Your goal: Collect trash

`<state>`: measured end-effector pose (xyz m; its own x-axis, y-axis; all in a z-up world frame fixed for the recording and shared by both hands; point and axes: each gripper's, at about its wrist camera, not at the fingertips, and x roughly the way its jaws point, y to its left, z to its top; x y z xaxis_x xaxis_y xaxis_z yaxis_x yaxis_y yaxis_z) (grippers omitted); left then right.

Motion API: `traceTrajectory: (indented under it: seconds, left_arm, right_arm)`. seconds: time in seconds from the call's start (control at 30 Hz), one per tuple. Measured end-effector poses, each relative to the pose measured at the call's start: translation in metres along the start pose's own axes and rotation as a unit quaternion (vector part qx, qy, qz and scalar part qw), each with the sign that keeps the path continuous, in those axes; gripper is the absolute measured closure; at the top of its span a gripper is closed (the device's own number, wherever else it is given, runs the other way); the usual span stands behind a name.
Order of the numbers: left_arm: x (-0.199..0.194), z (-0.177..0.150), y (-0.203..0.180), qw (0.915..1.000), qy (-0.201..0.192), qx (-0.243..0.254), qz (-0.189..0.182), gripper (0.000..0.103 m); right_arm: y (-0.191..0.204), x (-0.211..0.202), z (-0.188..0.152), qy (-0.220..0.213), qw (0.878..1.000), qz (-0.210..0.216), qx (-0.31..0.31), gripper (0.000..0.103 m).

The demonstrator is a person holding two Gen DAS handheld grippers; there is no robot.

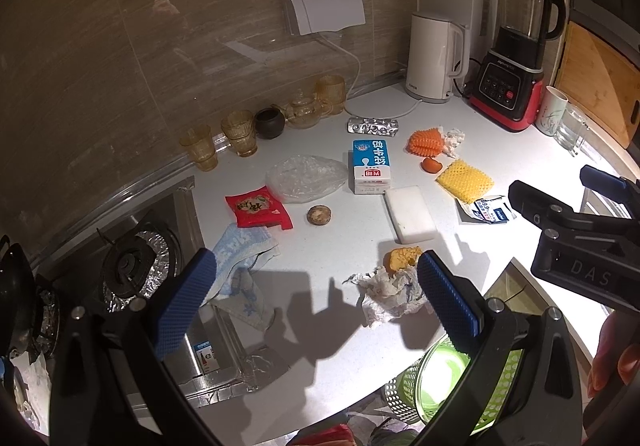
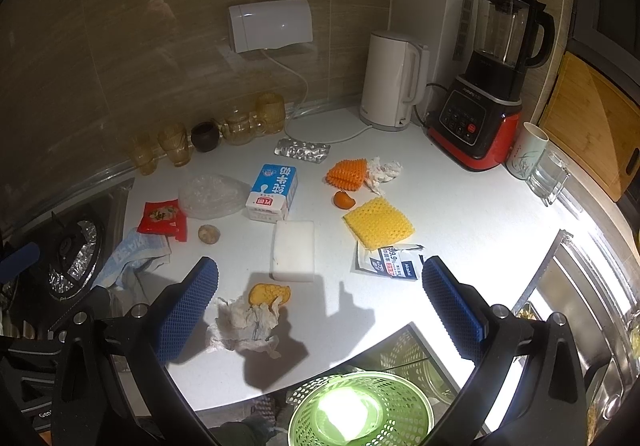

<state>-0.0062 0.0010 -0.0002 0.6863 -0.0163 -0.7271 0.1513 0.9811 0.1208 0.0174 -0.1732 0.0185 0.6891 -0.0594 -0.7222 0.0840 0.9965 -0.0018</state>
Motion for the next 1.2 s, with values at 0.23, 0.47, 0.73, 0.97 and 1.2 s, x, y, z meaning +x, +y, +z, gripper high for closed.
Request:
traceTrajectory:
  seconds: [0.23, 0.47, 0.73, 0.97, 1.2]
  left_arm:
    - [0.0000, -0.0003, 0.0006, 1.0000, 0.000, 0.000, -0.001, 0.007]
    - [0.0003, -0.0001, 0.0012, 1.0000, 0.001, -0.001, -0.001, 0.007]
    - [-0.0009, -0.0012, 0.0011, 1.0000, 0.001, -0.001, -0.002, 0.007]
    - [-0.0003, -0.0008, 0.0022, 1.0000, 0.002, -0.001, -0.003, 0.007]
    - [-0.0021, -0.0017, 0.0022, 1.0000, 0.000, -0.002, -0.002, 0.007]
  right_arm:
    - [-0.0008, 0.0017, -0.0021, 0.001, 1.000, -0.001, 0.000, 0.002]
    - [-0.0005, 0.0019, -0.0020, 0.001, 1.000, 0.000, -0.001, 0.002]
    - [-0.0003, 0.0019, -0.0013, 0.002, 1.000, -0.001, -0.001, 0.002]
    - [-0.0002, 0.0018, -0.0012, 0.002, 1.000, -0.002, -0.002, 0.002]
    - [-0.0001, 0.0020, -0.0011, 0.002, 1.000, -0.002, -0.001, 0.002]
